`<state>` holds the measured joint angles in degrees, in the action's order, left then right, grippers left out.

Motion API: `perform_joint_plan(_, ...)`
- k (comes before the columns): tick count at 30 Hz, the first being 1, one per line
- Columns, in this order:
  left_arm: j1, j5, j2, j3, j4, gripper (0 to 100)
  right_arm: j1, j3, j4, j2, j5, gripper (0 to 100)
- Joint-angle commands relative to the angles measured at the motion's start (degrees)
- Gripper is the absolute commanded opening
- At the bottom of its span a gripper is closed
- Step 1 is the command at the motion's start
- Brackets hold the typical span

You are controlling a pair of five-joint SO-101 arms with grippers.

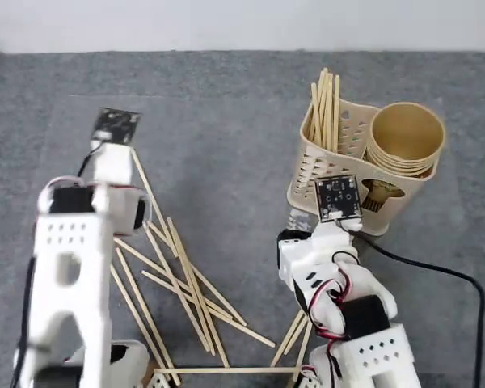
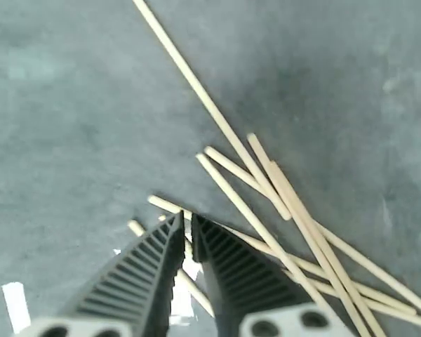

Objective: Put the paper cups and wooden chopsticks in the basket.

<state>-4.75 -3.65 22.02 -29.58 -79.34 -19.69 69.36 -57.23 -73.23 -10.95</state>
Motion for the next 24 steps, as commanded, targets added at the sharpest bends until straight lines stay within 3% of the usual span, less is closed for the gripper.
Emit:
perform_joint_plan(1,2.02,-0.53,-9.05,6.29,-0.35,2,1.89,1.67,3.65,-1.45,-0.62,0.8)
perform_joint_plan(7,5.8,-0.44,-19.69,10.33,-0.26,18,2.68,4.66,7.16,-1.45,-0.62,0.8)
perform_joint_plan(24,9.05,-0.44,-39.56,11.56,8.44,18,3.3,4.66,7.16,-1.54,-0.62,0.8)
